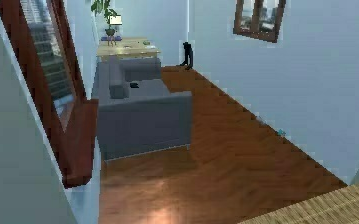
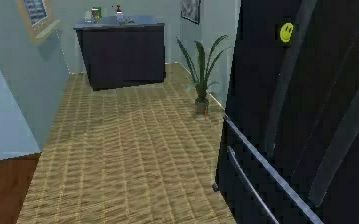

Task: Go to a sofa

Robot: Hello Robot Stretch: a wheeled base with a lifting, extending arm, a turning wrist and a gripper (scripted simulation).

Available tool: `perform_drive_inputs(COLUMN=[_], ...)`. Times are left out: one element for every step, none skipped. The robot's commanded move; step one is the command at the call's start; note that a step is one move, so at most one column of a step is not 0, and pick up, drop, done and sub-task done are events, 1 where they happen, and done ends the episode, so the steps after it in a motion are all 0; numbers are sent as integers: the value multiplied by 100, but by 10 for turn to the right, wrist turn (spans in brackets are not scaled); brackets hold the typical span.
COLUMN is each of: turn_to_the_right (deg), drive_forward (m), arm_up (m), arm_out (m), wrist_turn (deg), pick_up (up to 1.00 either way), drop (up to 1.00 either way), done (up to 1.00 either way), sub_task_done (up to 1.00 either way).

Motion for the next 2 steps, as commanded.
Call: perform_drive_inputs(turn_to_the_right=[0,-180], drive_forward=[85,0], arm_up=[0,0], arm_out=[0,0], wrist_turn=[0,0], pick_up=[0,0], drop=[0,0], done=[0,0], sub_task_done=[0,0])
